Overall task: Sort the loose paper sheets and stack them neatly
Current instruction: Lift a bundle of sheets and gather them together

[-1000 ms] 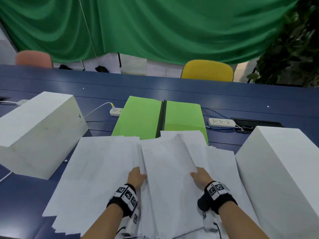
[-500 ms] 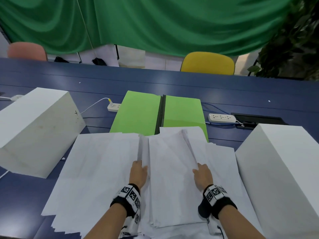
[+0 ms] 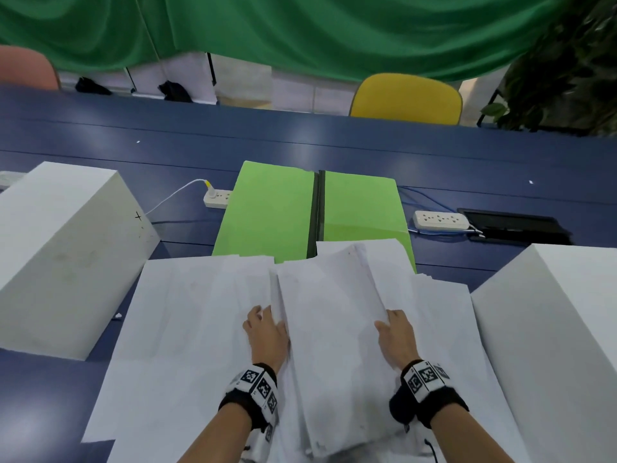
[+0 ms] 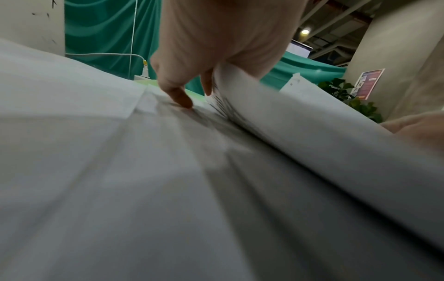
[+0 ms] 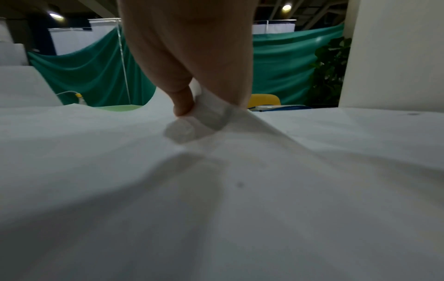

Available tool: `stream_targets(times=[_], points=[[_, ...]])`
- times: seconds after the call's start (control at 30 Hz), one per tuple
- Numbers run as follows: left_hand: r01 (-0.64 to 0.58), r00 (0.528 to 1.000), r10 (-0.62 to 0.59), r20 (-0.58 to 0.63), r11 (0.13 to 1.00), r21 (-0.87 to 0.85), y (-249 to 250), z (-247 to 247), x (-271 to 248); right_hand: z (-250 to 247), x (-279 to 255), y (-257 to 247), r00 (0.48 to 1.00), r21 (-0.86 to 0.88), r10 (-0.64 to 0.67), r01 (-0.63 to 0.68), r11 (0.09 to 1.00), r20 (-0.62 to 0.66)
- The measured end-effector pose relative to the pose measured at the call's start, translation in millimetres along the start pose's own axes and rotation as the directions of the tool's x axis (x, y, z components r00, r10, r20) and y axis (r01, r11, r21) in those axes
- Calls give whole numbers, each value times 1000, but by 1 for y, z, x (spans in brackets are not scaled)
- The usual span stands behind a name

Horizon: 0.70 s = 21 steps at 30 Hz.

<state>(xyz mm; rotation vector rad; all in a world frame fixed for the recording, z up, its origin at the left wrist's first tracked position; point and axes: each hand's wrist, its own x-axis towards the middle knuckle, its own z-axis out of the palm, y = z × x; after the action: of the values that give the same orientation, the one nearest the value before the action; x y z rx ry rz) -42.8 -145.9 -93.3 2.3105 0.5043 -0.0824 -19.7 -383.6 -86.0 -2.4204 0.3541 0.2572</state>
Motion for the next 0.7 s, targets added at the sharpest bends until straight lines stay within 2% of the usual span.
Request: stream_targets(times=[0.07, 0.17, 0.27, 0.4, 0.5, 0.53, 0.6, 0.7], points=[[31, 999, -31, 8, 999, 18, -1, 0, 6, 2, 3, 1, 999, 61, 48, -47, 997, -5], [7, 1000, -6, 22, 999, -53, 0, 2, 11, 2, 5, -1, 998, 112, 62, -60, 992, -11], [5, 1000, -13, -28, 969, -247, 8, -3, 0, 2, 5, 0, 999, 99, 47, -47, 994, 4], [38, 994, -83, -67, 865, -500, 8, -4, -11, -7, 8, 7, 999, 103, 45, -47, 994, 25], [183, 983, -149, 106, 833, -521, 4, 8, -7, -8, 10, 4, 994, 128, -28, 14, 992, 102], [200, 979, -143, 148, 834, -515, 5, 12, -7, -6, 9, 2, 985, 116, -74, 56, 992, 153], [150, 984, -75, 161, 835, -529, 7, 17, -9, -2, 10, 3, 972, 126, -110, 85, 988, 209], [-13, 990, 92, 110, 825, -565, 18, 1, -12, -6, 11, 2, 993, 272, -67, 37, 962, 101]])
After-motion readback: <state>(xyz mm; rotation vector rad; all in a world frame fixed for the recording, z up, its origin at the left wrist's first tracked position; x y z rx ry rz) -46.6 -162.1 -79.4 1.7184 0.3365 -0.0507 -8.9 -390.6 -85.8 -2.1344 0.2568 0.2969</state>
